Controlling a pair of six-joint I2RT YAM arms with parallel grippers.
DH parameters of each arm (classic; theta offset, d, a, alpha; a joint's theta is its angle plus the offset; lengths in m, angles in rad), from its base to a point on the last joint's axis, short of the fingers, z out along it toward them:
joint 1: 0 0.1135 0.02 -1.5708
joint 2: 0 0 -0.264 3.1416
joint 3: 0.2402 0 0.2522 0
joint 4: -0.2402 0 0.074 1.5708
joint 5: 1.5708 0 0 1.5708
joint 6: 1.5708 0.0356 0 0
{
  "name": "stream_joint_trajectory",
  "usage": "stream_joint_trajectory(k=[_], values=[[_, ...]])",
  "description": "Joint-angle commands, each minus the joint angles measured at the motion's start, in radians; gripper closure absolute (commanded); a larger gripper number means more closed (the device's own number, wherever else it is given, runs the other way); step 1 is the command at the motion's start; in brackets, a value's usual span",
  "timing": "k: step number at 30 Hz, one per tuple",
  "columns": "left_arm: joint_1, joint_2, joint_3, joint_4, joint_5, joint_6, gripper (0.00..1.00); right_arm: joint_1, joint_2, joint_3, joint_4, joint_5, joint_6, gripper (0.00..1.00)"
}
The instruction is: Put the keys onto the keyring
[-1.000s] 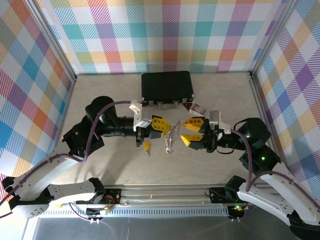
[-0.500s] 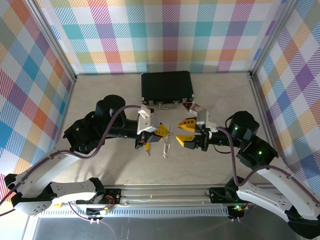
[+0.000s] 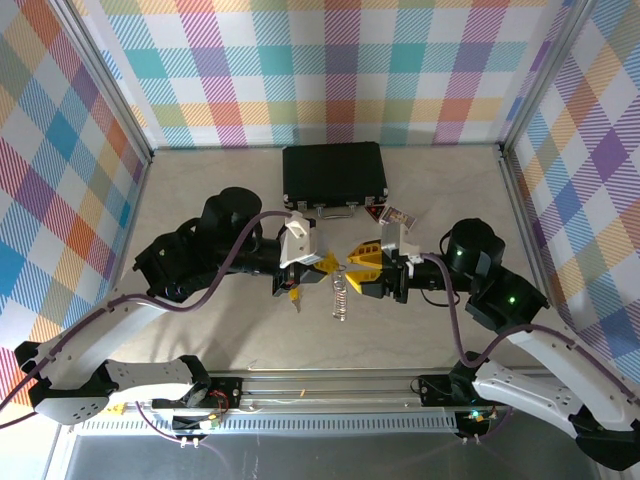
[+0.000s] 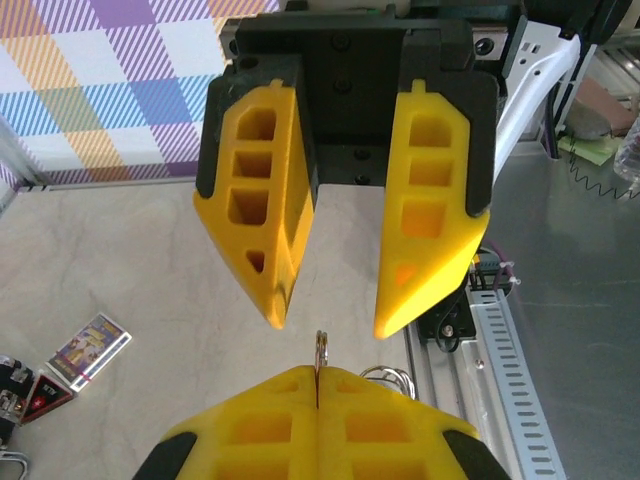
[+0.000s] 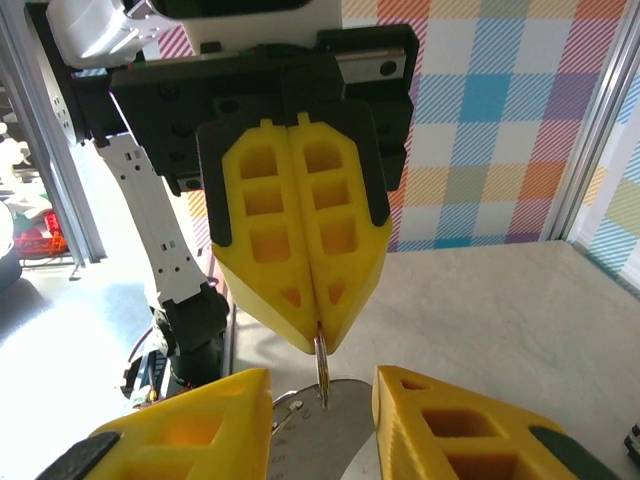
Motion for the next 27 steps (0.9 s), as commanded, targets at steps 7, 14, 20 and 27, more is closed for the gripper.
stream_joint_trajectory(k=[7, 14, 20, 27], values=[[-0.007, -0.002, 0.044, -0.033, -0.028, 0.032, 1.00, 0.016, 0.029, 0.055, -0.013, 0.014, -0.044, 0.72], [-0.007, 0.003, 0.048, -0.036, -0.034, 0.043, 1.00, 0.021, 0.041, 0.063, -0.030, 0.022, -0.051, 0.76], [-0.009, 0.016, 0.057, -0.049, -0.038, 0.052, 1.00, 0.029, 0.051, 0.068, -0.038, 0.025, -0.057, 0.78], [-0.012, 0.014, 0.056, -0.039, -0.037, 0.048, 1.00, 0.043, 0.065, 0.070, -0.049, 0.039, -0.071, 0.84]])
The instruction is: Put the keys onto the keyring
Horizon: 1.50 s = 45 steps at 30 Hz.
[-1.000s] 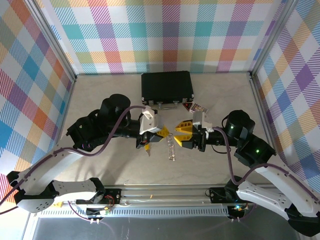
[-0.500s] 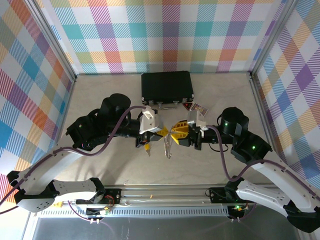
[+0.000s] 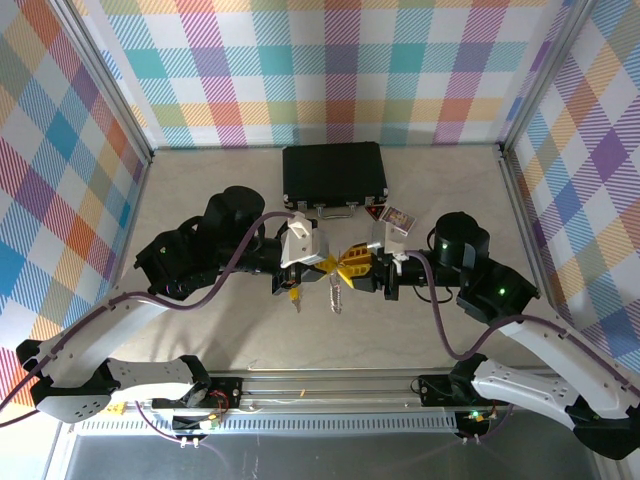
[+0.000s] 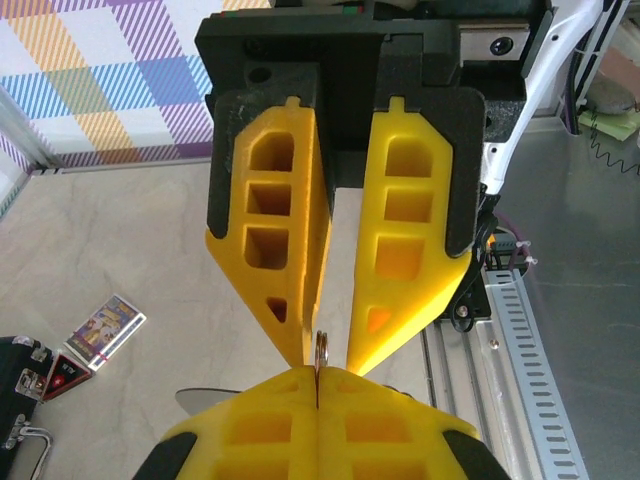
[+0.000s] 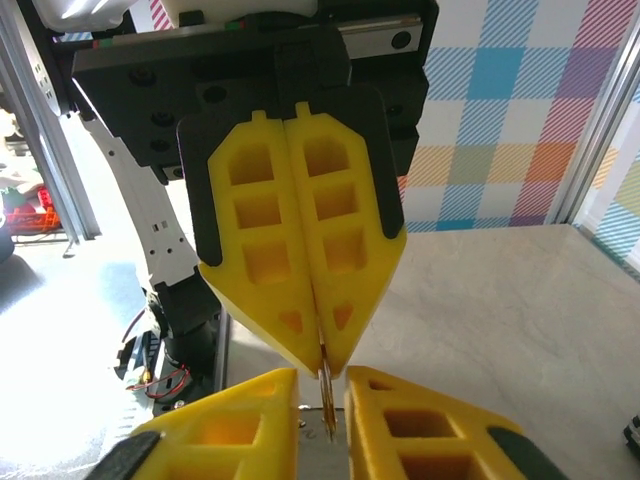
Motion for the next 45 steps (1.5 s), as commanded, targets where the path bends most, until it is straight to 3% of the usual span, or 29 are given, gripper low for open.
stream_joint_trajectory(k=[1, 6, 9, 14, 20, 26, 36, 45], values=[[-0.012, -0.003, 0.034, 0.010, -0.001, 0.013, 1.00, 0.010, 0.000, 0.030, -0.014, 0.012, -0.029, 0.87], [-0.012, 0.001, 0.032, 0.012, 0.003, 0.013, 1.00, 0.015, 0.008, 0.048, -0.051, 0.038, -0.050, 1.00], [-0.012, -0.012, 0.014, 0.032, 0.007, -0.007, 1.00, 0.016, -0.006, 0.042, -0.043, 0.057, -0.045, 1.00], [-0.012, -0.124, -0.100, 0.173, -0.007, -0.110, 0.73, 0.016, -0.074, -0.028, 0.102, 0.028, 0.044, 1.00], [-0.012, -0.251, -0.258, 0.415, 0.037, -0.277, 0.67, 0.017, -0.104, -0.106, 0.345, -0.072, 0.225, 1.00], [-0.012, -0.239, -0.277, 0.518, 0.088, -0.344, 0.66, 0.016, -0.084, -0.168, 0.582, -0.135, 0.368, 1.00], [-0.012, -0.219, -0.312, 0.592, 0.119, -0.385, 0.66, 0.016, -0.070, -0.184, 0.644, -0.132, 0.386, 1.00], [-0.012, -0.209, -0.311, 0.598, 0.127, -0.384, 0.89, 0.016, -0.057, -0.179, 0.636, -0.153, 0.382, 1.00]])
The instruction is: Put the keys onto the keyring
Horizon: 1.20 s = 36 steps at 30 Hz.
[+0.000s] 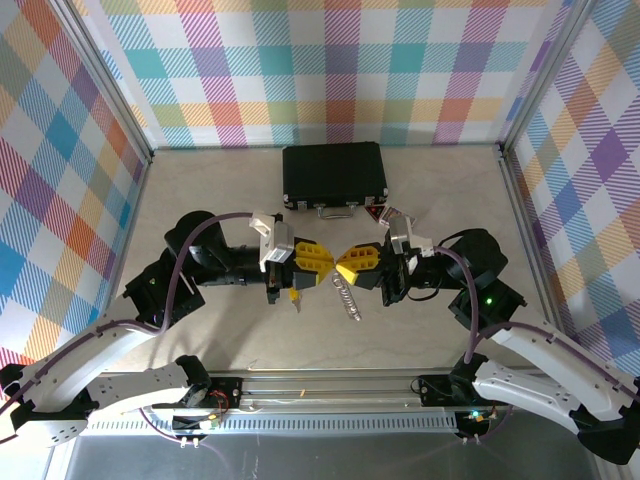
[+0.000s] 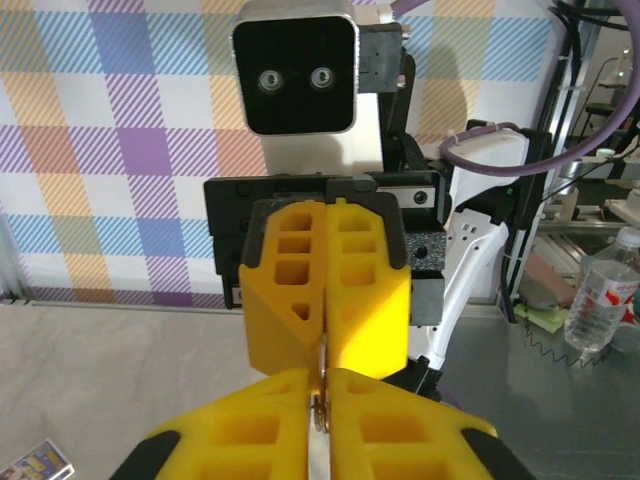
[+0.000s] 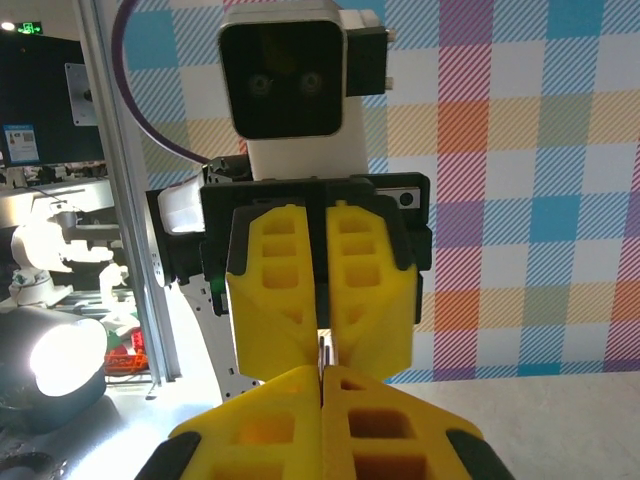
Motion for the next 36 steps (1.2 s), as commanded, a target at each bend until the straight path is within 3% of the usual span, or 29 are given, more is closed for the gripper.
stream_joint_trajectory(k=[1, 6, 10, 16, 24, 30, 36], values=[[-0.010, 0.001, -0.004, 0.045, 0.021, -0.008, 0.90, 0.007, -0.007, 0.006, 0.054, -0.029, 0.005, 1.00], [-0.010, 0.005, -0.003, 0.047, 0.026, -0.008, 1.00, 0.007, -0.007, 0.006, 0.045, -0.029, 0.005, 1.00], [-0.010, -0.001, -0.008, 0.053, 0.018, -0.007, 1.00, 0.007, -0.008, 0.028, -0.021, -0.025, -0.024, 1.00], [-0.011, -0.016, -0.001, -0.008, -0.106, 0.021, 1.00, 0.006, -0.027, 0.125, -0.320, 0.094, -0.138, 0.57], [-0.010, -0.041, -0.033, -0.040, -0.198, -0.006, 1.00, -0.002, -0.003, 0.228, -0.593, 0.233, -0.131, 0.30], [-0.010, -0.079, -0.070, -0.075, -0.281, -0.054, 1.00, -0.036, 0.046, 0.240, -0.649, 0.249, -0.038, 0.24], [-0.010, -0.112, -0.114, -0.174, -0.417, -0.152, 1.00, -0.114, 0.139, 0.258, -0.740, 0.354, 0.047, 0.23]])
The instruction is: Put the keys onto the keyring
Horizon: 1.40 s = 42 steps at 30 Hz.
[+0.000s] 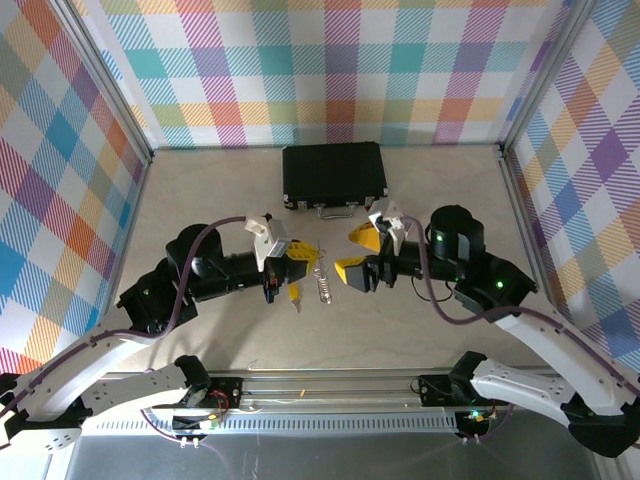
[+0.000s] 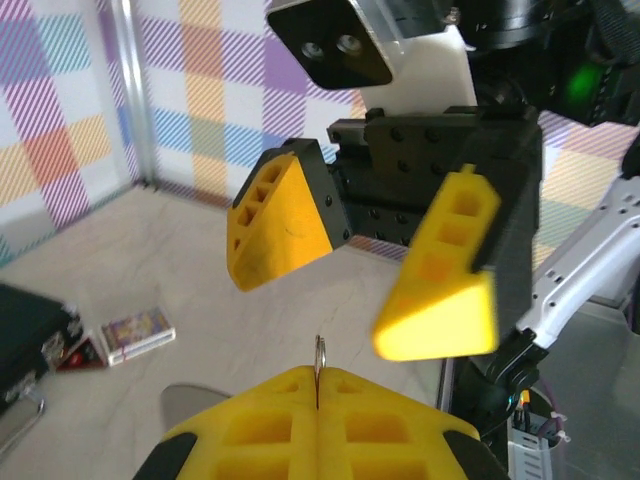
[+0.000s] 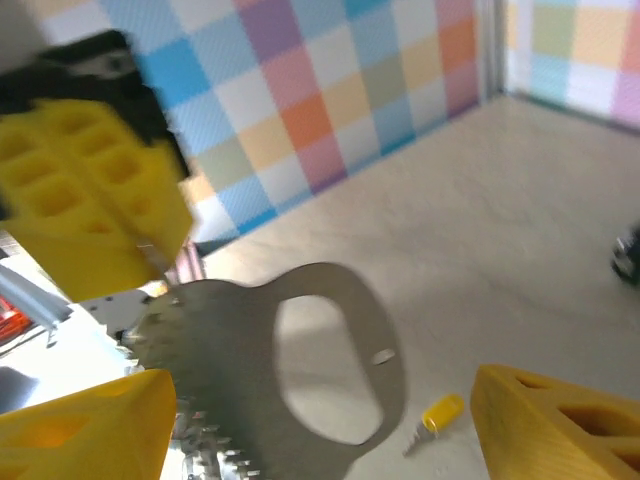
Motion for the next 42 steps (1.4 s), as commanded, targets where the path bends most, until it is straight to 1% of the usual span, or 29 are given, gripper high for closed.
stream_joint_trajectory(k=[1, 5, 6, 9, 12, 14, 17, 20, 24, 27, 32, 42], values=[[-0.010, -0.031, -0.026, -0.058, -0.083, -0.083, 1.00, -0.052, 0.034, 0.029, -0.067, 0.064, 0.085, 0.24], [-0.010, -0.073, -0.065, -0.090, -0.096, -0.137, 1.00, -0.085, 0.103, 0.005, -0.073, 0.127, 0.154, 0.27], [-0.010, -0.084, -0.069, -0.107, -0.117, -0.151, 1.00, -0.086, 0.131, 0.002, -0.075, 0.136, 0.161, 0.27], [-0.010, -0.125, -0.093, -0.161, -0.221, -0.182, 1.00, -0.085, 0.229, -0.002, -0.074, 0.105, 0.169, 0.29], [-0.010, -0.182, -0.136, -0.174, -0.266, -0.187, 1.00, -0.065, 0.336, 0.019, -0.083, 0.079, 0.161, 0.29], [-0.010, -0.212, -0.155, -0.173, -0.245, -0.183, 1.00, -0.057, 0.403, 0.023, -0.071, 0.047, 0.156, 0.30], [-0.010, -0.232, -0.170, -0.176, -0.200, -0.170, 1.00, -0.056, 0.489, 0.012, -0.009, -0.032, 0.144, 0.30], [-0.010, -0.240, -0.173, -0.190, -0.174, -0.158, 1.00, -0.041, 0.581, 0.021, 0.035, -0.112, 0.098, 0.33], [-0.010, -0.254, -0.180, -0.192, -0.137, -0.152, 1.00, -0.021, 0.703, 0.073, 0.020, -0.191, 0.024, 0.35], [-0.010, -0.263, -0.188, -0.187, -0.112, -0.159, 1.00, -0.020, 0.788, 0.124, -0.015, -0.205, -0.002, 0.39], [-0.010, -0.274, -0.199, -0.208, -0.116, -0.156, 1.00, -0.014, 0.905, 0.210, -0.081, -0.218, -0.050, 0.42], [-0.010, -0.285, -0.216, -0.190, -0.107, -0.162, 1.00, 0.002, 1.040, 0.295, -0.152, -0.241, -0.121, 0.48]])
